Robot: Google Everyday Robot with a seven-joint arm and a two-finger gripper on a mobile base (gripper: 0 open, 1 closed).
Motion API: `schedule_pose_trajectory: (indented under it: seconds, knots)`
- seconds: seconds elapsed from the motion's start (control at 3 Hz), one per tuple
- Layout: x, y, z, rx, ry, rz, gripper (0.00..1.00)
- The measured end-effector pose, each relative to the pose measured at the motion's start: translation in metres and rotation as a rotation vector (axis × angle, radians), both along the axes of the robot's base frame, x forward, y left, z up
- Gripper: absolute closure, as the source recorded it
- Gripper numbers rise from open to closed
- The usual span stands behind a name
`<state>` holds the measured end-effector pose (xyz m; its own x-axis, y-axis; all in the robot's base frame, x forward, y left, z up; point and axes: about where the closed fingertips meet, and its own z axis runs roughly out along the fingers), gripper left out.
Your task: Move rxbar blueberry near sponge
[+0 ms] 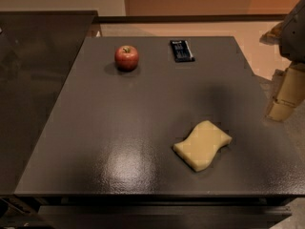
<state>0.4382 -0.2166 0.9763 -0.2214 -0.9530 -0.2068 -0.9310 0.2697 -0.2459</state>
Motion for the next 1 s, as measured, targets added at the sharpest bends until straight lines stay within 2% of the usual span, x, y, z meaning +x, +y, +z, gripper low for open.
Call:
schedule_pose_trajectory:
  seconds: [0.33, 0.67, 1.0]
  knots:
    - [0.0, 0.0, 0.0, 0.0, -0.001, 0.0, 0.0]
    - [0.012, 0.006, 0.0, 0.021, -0.029, -0.004, 0.0]
    - [0.036, 0.015, 0.001, 0.067, -0.072, -0.014, 0.0]
